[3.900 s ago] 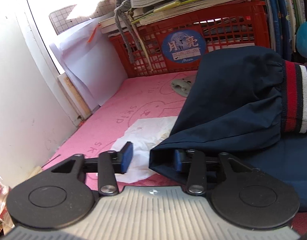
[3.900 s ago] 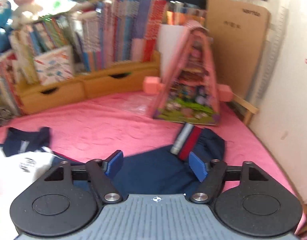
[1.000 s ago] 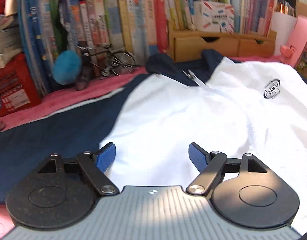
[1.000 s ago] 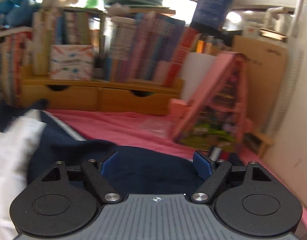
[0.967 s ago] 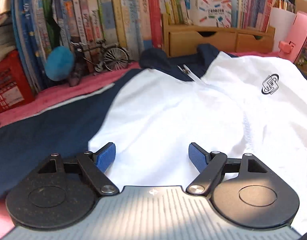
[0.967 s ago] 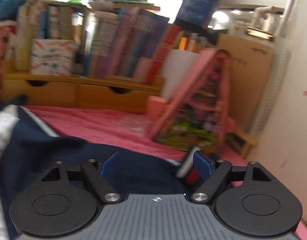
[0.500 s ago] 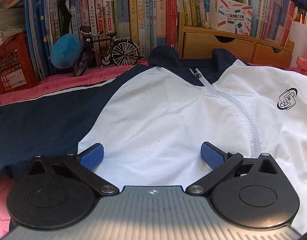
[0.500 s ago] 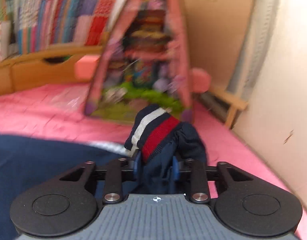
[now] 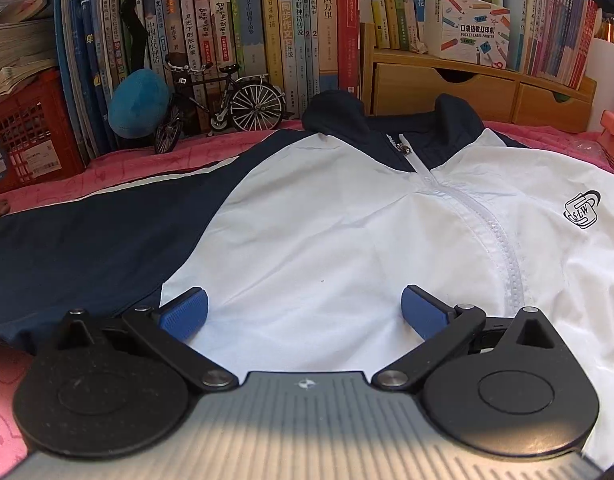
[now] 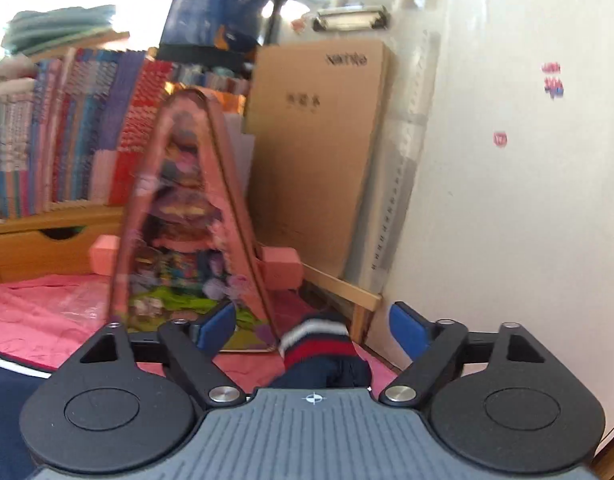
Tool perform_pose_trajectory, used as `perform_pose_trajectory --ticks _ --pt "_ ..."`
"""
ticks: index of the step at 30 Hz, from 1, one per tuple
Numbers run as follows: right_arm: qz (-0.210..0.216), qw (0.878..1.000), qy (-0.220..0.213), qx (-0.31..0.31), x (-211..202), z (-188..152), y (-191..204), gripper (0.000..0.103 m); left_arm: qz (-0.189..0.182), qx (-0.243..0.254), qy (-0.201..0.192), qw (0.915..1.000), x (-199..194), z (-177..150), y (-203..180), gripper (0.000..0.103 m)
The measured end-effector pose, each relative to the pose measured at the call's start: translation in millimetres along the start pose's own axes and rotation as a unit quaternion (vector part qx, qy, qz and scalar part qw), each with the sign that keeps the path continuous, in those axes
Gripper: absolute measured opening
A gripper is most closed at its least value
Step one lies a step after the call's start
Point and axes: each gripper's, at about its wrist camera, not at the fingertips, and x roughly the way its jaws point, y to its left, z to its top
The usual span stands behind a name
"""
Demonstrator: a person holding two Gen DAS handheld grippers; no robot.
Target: Fold clothes
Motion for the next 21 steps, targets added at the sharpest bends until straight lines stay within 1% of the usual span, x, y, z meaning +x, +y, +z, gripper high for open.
perform_pose_trajectory --ticks 2,3,4,5,6,7,8,9,11,12,14,15,17,19,20,21 --pt "0.066 0.998 -0.007 0.018 -27 8 3 0.090 -0.010 0.008 -0.012 0.9998 -6 10 4 0.096" --pt "0.122 0.992 -0.004 0.029 -36 13 9 0.095 -0.014 0.012 -0.019 0.9997 -9 14 5 0.097" --pt "0.177 0.983 0.000 0.039 -45 19 15 0.098 -0.013 0.017 -0.026 0.9994 -9 21 9 0.098" --pt "0.234 0.972 0.014 0.034 -48 23 26 0.102 -0.001 0.023 -0.036 0.9991 -4 31 14 0.099" --pt "0.285 0.958 0.031 0.021 -48 29 48 0.102 0.007 0.027 -0.042 0.9987 3 41 19 0.099" --pt "0.335 0.941 0.047 0.007 -47 34 69 0.102 0.008 0.026 -0.041 0.9988 12 50 26 0.100" --pt "0.356 0.933 0.051 -0.007 -44 35 91 0.102 0.006 0.025 -0.039 0.9989 21 57 33 0.100" --pt "0.366 0.928 0.060 -0.029 -40 35 122 0.102 0.001 0.024 -0.036 0.9991 30 63 41 0.102" --pt "0.385 0.917 0.080 -0.072 -31 35 182 0.100 -0.003 0.026 -0.034 0.9991 46 70 54 0.102" --pt "0.393 0.911 0.091 -0.084 -25 30 206 0.099 -0.006 0.030 -0.032 0.9990 54 73 58 0.103" --pt "0.408 0.899 0.113 -0.107 -13 22 254 0.094 -0.016 0.046 -0.018 0.9986 69 75 64 0.103" --pt "0.416 0.893 0.125 -0.119 -7 17 278 0.086 -0.026 0.058 -0.007 0.9980 78 76 64 0.103" --pt "0.412 0.888 0.135 -0.151 3 6 310 0.077 -0.034 0.089 0.008 0.9954 94 74 63 0.103" --pt "0.402 0.886 0.151 -0.177 10 -7 334 0.074 -0.036 0.109 0.014 0.9933 106 71 60 0.103" --pt "0.397 0.885 0.156 -0.187 13 -12 343 0.074 -0.041 0.101 0.015 0.9939 110 71 61 0.103" --pt "0.393 0.884 0.161 -0.196 15 -17 352 0.073 -0.048 0.082 0.018 0.9954 113 71 65 0.103"
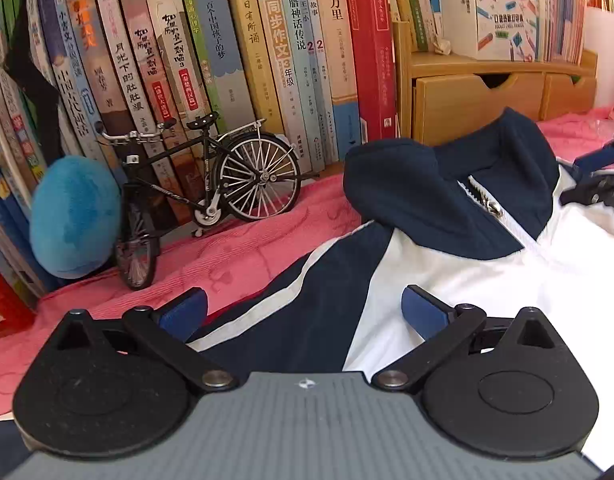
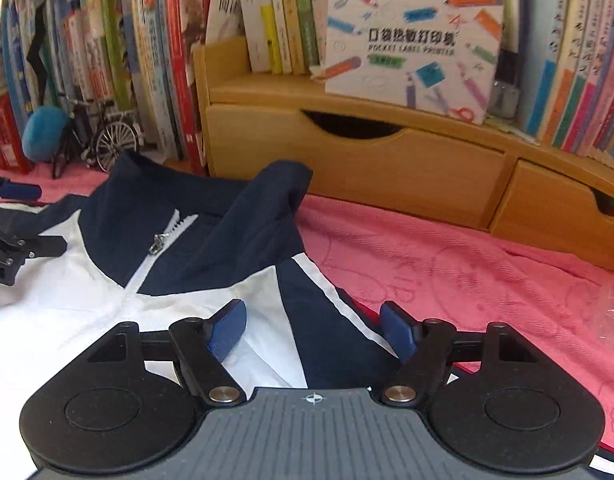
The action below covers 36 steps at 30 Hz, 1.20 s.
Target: Fold clothes
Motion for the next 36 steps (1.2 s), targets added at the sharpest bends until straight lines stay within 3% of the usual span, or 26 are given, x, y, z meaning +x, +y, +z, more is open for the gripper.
perform_pose_trajectory --ticks 1,2,3,4,6,8,14,17,18,19,21,25,28,30,36 --pt "0.003 1.000 -0.003 0.000 1 -1 1 0.067 -0.005 -0.017 -0.001 0.9998 2 0 3 0.101" --pt "0.014 1.000 -0.005 0.002 0 0 2 0.058 -0.008 -0.029 -0.007 0.9995 2 -1 5 0.083" --pt "0.011 1.000 -0.006 -0.005 0 2 6 0.039 -0.009 -0.035 -0.013 0.9993 1 -1 5 0.056" --pt "0.007 1.000 -0.008 -0.012 -1 3 11 0.031 -0.007 -0.031 -0.018 0.9993 -1 -1 3 0.046" --pt "-0.006 0.999 -0.010 -0.030 -1 6 20 0.025 0.003 -0.019 -0.026 0.9995 -4 -1 -4 0.013" --pt "-0.030 0.998 -0.014 -0.050 3 10 28 0.017 0.016 -0.001 -0.030 0.9994 -1 2 -9 0.009" --pt "-0.068 0.996 -0.030 -0.044 36 40 30 0.015 0.060 -0.023 -0.021 0.9977 21 20 -3 0.011" --pt "-0.093 0.994 -0.042 -0.047 20 43 41 0.017 0.055 -0.046 -0.041 0.9966 -9 13 0 0.015" --pt "-0.087 0.993 -0.056 -0.062 3 39 43 0.022 0.050 -0.052 -0.050 0.9961 -26 5 3 0.019" --pt "-0.081 0.991 -0.070 -0.077 -13 35 46 0.036 0.046 -0.058 -0.057 0.9957 -44 -3 5 0.021" --pt "-0.062 0.989 -0.098 -0.094 -56 19 48 0.054 0.039 -0.067 -0.062 0.9951 -85 -22 8 0.024" --pt "0.004 0.986 -0.116 -0.116 -139 -21 56 0.056 0.030 -0.076 -0.052 0.9953 -161 -73 0 0.030" --pt "0.060 0.987 -0.113 -0.095 -190 -62 70 0.061 0.030 -0.066 -0.038 0.9966 -209 -115 -18 0.036" --pt "0.090 0.986 -0.107 -0.087 -222 -93 84 0.061 0.031 -0.050 -0.031 0.9978 -235 -140 -38 0.048" --pt "0.129 0.987 -0.066 -0.068 -285 -193 133 0.062 0.002 -0.055 -0.009 0.9984 -270 -193 -84 0.054"
